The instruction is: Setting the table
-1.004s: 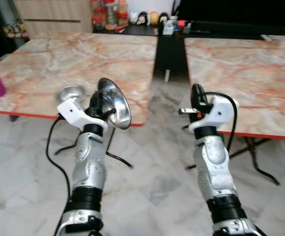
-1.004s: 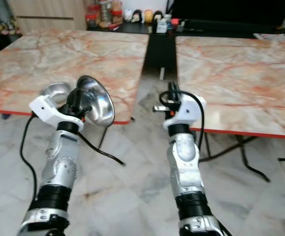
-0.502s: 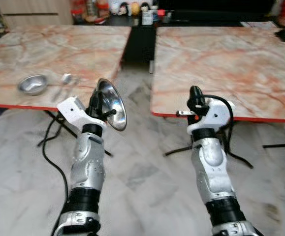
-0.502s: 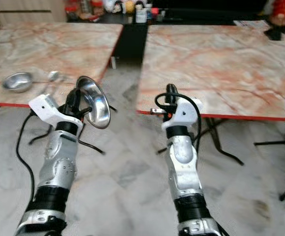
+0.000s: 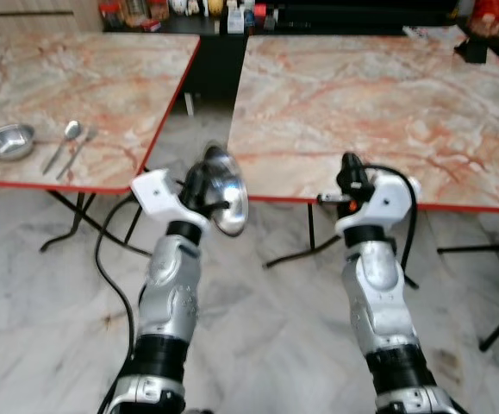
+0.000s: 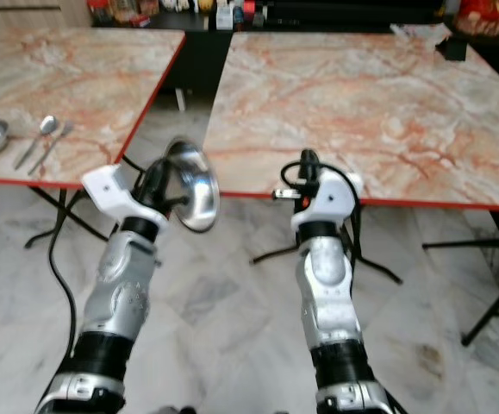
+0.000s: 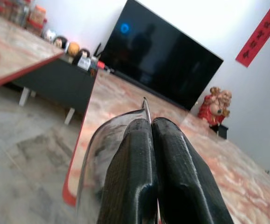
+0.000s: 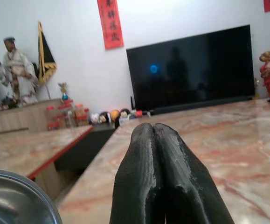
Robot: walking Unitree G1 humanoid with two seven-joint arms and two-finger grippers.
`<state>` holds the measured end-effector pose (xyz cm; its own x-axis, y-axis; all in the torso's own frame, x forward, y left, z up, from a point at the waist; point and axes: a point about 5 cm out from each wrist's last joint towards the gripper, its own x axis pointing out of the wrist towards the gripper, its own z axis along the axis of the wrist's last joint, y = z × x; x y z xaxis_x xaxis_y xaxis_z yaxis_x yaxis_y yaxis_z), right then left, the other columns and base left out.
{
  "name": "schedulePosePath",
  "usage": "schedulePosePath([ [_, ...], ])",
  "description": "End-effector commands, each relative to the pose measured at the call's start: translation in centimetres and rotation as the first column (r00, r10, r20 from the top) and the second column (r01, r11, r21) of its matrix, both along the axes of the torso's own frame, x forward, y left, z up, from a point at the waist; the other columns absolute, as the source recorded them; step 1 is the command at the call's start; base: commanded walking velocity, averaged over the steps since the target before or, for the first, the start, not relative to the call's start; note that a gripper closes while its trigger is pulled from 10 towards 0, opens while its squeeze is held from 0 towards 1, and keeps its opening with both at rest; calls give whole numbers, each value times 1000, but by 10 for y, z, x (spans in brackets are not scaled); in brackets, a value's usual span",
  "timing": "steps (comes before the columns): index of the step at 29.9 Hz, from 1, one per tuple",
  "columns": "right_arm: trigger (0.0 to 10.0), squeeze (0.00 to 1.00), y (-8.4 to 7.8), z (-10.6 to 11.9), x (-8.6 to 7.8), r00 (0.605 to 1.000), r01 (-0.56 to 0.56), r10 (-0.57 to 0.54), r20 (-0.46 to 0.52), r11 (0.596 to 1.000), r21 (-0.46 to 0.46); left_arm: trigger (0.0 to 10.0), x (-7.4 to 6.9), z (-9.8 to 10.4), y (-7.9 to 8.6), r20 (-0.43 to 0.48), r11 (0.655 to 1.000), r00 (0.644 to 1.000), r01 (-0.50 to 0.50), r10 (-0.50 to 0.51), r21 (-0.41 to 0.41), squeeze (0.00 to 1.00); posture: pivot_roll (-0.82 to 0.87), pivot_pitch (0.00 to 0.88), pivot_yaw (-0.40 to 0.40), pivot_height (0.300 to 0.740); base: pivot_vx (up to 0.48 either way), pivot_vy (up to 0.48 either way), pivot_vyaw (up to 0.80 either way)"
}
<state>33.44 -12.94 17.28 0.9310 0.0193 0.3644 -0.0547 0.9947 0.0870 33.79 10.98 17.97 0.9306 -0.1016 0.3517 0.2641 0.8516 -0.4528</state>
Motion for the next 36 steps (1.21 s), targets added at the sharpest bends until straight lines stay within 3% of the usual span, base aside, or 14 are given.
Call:
schedulePosePath([
  [1,10000,0,5,3,1,1000,-20,20,8,1000,1,10000,0,9,7,41,1000,999,-22,22,-11,0,7,92,-8,740,469,0,0],
  [9,10000,0,5,7,2,999,-20,20,27,1000,-8,10000,0,24,6,99,999,995,-12,15,-38,0,8,97,-7,740,474,0,0],
  [28,10000,0,-1,9,2,999,9,-9,35,1000,8,10000,1,30,-1,114,999,993,29,-25,-33,0,-7,109,8,740,480,0,0],
  [36,10000,0,-2,10,3,999,11,-11,38,1000,7,10000,3,26,-1,90,1000,996,7,-7,3,0,-13,107,8,740,112,-98,0],
])
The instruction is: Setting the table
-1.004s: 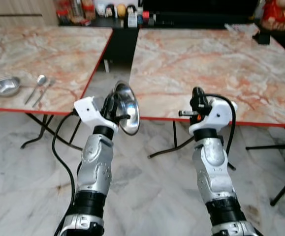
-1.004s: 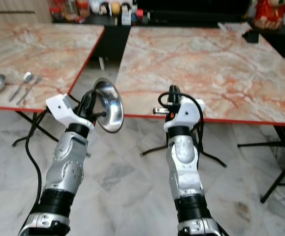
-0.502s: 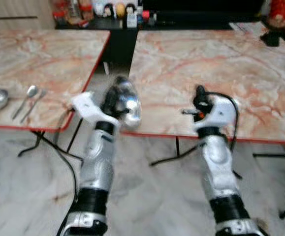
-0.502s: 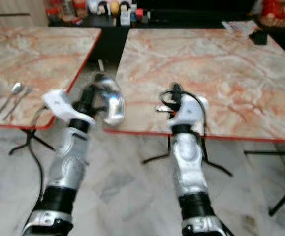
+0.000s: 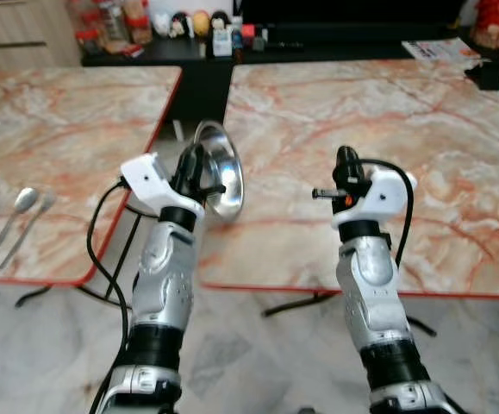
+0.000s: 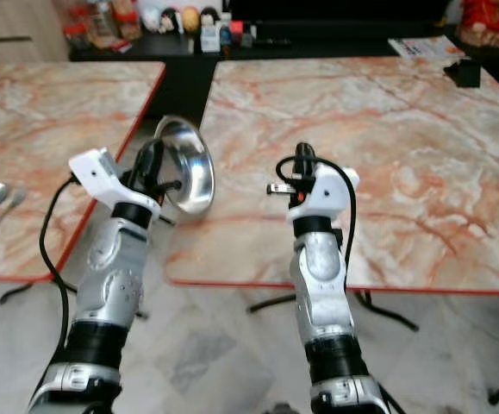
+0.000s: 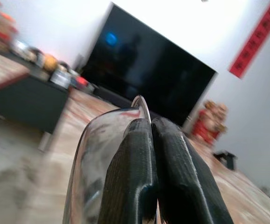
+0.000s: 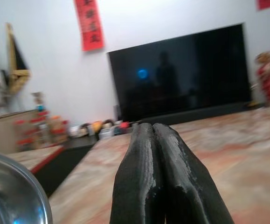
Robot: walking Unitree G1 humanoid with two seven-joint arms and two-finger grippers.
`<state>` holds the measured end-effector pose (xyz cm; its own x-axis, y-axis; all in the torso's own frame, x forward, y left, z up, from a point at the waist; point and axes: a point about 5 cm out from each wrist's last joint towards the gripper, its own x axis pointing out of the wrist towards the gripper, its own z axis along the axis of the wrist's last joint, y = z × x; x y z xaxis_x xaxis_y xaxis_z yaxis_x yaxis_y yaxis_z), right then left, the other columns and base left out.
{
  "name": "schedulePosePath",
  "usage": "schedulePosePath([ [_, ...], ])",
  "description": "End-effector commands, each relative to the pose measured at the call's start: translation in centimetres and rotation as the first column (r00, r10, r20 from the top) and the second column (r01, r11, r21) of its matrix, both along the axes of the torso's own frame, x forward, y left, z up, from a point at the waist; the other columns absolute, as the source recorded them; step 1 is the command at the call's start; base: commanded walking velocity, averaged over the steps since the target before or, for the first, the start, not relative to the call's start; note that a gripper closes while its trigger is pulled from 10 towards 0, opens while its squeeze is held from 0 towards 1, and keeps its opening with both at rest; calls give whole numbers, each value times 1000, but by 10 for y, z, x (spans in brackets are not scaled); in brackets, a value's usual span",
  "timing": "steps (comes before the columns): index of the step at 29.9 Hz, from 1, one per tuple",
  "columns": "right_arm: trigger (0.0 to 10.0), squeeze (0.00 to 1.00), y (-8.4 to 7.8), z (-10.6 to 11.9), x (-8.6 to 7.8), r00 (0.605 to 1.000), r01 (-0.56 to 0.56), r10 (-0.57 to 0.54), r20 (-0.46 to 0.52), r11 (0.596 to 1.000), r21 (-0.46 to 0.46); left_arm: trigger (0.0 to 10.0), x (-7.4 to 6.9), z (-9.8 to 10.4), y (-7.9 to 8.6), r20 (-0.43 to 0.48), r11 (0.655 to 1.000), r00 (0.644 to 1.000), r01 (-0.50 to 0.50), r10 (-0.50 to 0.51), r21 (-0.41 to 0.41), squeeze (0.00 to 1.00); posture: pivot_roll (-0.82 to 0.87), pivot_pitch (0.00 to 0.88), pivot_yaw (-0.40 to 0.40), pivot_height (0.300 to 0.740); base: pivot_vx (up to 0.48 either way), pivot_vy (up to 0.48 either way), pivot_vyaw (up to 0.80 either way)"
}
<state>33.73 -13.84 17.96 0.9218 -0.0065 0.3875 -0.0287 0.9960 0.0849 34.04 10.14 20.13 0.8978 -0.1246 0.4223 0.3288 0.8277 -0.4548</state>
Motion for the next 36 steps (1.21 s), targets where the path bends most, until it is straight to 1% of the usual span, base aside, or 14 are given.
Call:
schedulePosePath([
  [1,10000,0,7,3,0,1000,-17,17,14,1000,7,10000,1,5,8,17,999,999,-32,31,30,0,-13,107,8,740,266,-394,0],
  [7,10000,0,7,4,0,1000,-17,16,18,1000,12,10000,2,6,9,21,999,999,-32,32,20,0,-16,99,9,740,266,-396,0],
  [14,10000,0,7,3,2,1000,-18,18,11,1000,12,10000,1,8,6,31,1000,1000,-7,6,7,0,-9,87,9,740,0,-467,0],
  [30,10000,0,8,0,0,1000,-12,12,4,1000,24,10000,0,10,8,42,1000,999,-1,1,5,0,-7,105,20,740,0,-472,0],
  [36,10000,0,8,-3,-1,1000,-2,3,-7,999,42,10000,0,7,8,22,1000,1000,7,-7,19,0,-11,113,30,740,0,-41,0],
])
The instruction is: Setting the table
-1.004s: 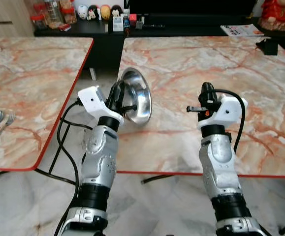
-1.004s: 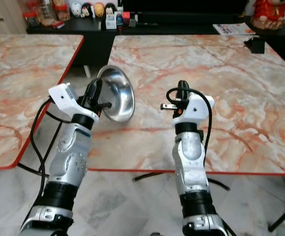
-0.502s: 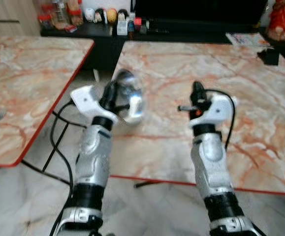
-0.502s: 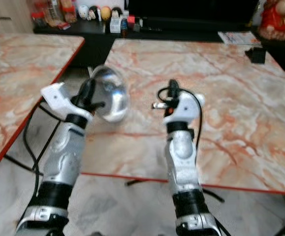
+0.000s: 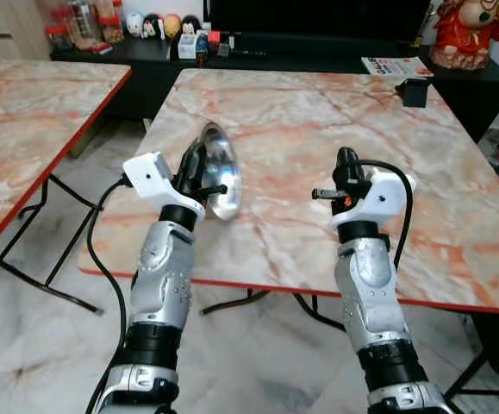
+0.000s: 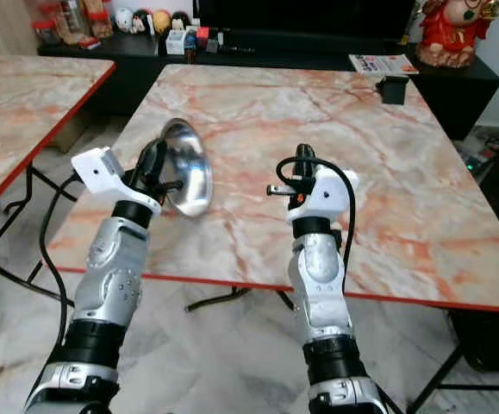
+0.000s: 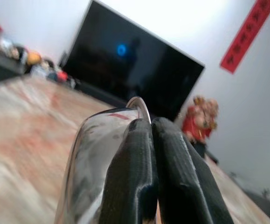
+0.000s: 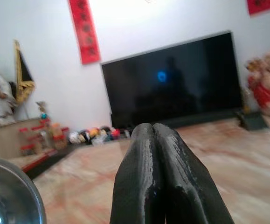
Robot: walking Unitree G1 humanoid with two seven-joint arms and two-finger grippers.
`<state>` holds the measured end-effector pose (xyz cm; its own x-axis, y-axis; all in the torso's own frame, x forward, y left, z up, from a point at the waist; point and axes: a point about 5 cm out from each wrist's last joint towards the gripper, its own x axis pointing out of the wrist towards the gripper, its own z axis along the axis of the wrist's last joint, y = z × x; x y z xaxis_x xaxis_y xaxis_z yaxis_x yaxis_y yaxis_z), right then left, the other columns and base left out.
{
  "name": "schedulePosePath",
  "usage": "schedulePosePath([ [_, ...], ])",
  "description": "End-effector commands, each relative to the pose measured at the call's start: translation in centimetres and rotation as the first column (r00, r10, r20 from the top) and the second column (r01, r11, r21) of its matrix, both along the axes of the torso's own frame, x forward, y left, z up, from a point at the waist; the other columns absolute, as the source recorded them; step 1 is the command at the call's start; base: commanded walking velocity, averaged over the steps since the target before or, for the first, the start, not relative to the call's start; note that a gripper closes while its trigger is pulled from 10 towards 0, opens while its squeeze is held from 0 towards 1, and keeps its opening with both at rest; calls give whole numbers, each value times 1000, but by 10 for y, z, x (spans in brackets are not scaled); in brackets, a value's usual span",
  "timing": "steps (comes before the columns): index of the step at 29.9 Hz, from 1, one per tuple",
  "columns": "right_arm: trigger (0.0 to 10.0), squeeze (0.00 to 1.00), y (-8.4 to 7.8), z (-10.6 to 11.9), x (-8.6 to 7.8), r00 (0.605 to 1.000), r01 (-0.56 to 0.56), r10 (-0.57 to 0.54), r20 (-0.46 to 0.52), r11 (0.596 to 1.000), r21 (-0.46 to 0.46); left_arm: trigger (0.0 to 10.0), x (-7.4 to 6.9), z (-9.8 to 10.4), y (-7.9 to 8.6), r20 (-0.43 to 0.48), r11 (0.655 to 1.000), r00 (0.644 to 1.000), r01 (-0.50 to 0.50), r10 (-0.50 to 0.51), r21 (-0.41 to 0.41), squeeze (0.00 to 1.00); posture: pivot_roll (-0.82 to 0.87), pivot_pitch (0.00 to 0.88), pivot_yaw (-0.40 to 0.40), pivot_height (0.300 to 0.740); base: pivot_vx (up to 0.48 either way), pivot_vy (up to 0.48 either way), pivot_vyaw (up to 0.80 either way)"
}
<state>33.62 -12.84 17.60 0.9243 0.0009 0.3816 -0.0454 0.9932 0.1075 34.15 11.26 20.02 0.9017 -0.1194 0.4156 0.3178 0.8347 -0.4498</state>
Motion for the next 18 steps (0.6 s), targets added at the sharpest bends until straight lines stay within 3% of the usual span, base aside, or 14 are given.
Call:
schedulePosePath([
  [1,10000,0,-2,1,0,1000,15,-15,-2,1000,19,10000,-1,8,-3,28,1000,999,17,-17,11,0,-11,113,30,740,0,-247,0],
  [3,10000,0,-4,-2,1,999,27,-27,-27,999,23,10000,0,7,-3,21,1000,1000,15,-15,12,0,-12,113,31,740,0,0,0],
  [6,10000,0,-4,-3,0,999,20,-19,-30,999,35,10000,0,6,-1,17,1000,1000,10,-10,13,0,-12,114,29,740,0,0,-763],
  [18,10000,0,-1,-2,-1,1000,5,-5,-19,1000,6,10000,-1,3,5,6,1000,1000,-17,16,14,0,-7,120,12,740,0,0,0],
])
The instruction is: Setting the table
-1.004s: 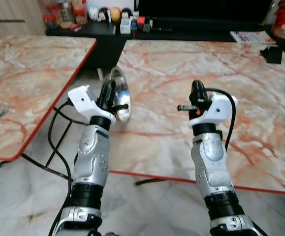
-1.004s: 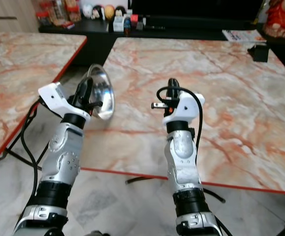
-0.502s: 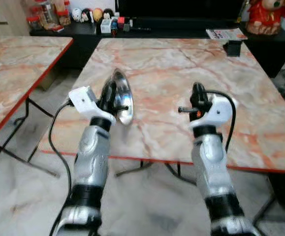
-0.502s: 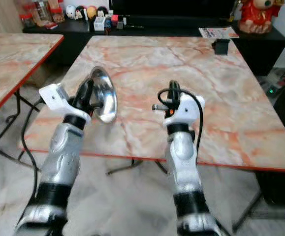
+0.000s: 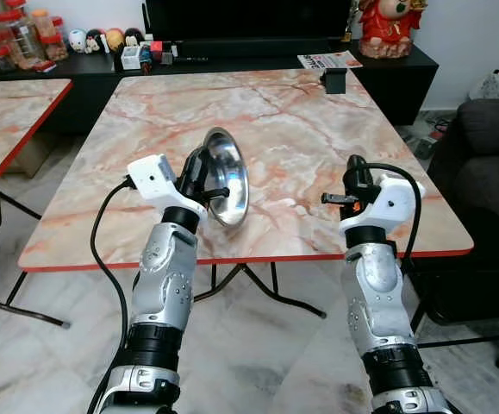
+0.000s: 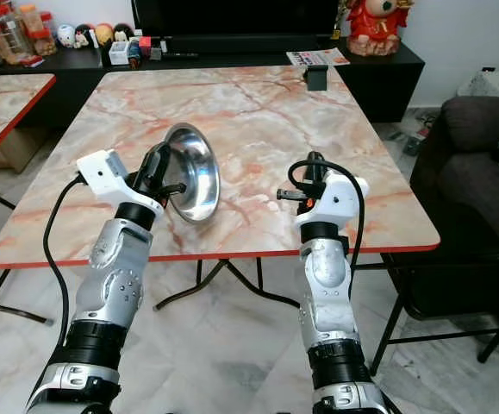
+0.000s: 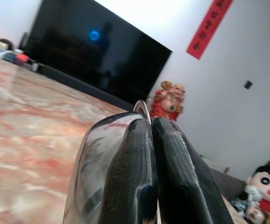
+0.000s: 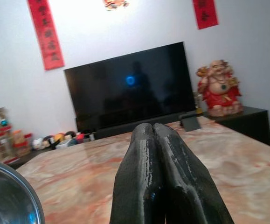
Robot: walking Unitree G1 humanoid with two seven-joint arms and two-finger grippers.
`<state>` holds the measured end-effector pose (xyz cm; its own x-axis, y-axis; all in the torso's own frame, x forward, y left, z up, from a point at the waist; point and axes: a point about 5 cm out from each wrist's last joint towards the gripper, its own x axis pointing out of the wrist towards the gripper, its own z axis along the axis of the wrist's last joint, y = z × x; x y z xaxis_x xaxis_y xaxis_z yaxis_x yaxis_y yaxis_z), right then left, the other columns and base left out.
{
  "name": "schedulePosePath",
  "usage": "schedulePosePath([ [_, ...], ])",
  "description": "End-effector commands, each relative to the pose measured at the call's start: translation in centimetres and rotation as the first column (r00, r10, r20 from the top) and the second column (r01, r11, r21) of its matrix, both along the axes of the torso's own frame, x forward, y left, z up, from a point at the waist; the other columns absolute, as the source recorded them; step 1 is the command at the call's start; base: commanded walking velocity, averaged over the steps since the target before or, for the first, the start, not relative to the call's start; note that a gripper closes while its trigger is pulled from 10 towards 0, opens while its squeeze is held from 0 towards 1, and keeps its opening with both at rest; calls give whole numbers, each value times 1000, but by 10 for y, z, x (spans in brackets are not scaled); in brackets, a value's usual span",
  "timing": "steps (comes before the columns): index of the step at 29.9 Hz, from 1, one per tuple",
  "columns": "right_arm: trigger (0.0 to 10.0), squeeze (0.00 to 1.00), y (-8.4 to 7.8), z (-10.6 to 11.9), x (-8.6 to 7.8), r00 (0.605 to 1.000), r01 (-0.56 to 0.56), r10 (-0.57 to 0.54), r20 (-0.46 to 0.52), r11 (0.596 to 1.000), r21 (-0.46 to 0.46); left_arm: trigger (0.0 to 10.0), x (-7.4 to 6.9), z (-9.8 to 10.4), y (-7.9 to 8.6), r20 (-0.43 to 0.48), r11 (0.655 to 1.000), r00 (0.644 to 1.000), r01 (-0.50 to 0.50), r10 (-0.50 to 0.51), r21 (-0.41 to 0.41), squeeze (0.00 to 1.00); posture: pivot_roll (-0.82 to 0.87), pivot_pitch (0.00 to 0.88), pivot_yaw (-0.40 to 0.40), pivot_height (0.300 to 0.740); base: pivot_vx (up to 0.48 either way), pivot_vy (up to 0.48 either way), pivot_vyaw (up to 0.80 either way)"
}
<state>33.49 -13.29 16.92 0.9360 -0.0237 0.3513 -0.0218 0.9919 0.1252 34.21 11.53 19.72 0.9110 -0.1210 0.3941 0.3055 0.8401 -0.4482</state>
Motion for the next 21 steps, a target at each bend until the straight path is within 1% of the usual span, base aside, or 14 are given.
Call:
schedulePosePath([
  [1,10000,0,3,5,1,1000,-16,16,12,1000,-11,10000,-2,6,2,27,1000,1000,-16,16,5,0,-8,121,11,740,0,0,0],
  [7,10000,0,5,4,0,1000,-21,22,10,1000,-22,10000,-2,5,3,21,1000,999,-27,27,5,0,-10,116,8,740,0,0,0],
  [14,10000,0,6,4,2,999,-36,36,5,999,-11,10000,-1,5,3,24,1000,999,-26,26,0,0,-7,101,4,740,275,0,0],
  [21,10000,0,10,3,3,998,-59,59,-6,998,-13,10000,-2,6,2,29,1000,999,-22,22,0,0,-1,86,3,740,304,0,0],
])
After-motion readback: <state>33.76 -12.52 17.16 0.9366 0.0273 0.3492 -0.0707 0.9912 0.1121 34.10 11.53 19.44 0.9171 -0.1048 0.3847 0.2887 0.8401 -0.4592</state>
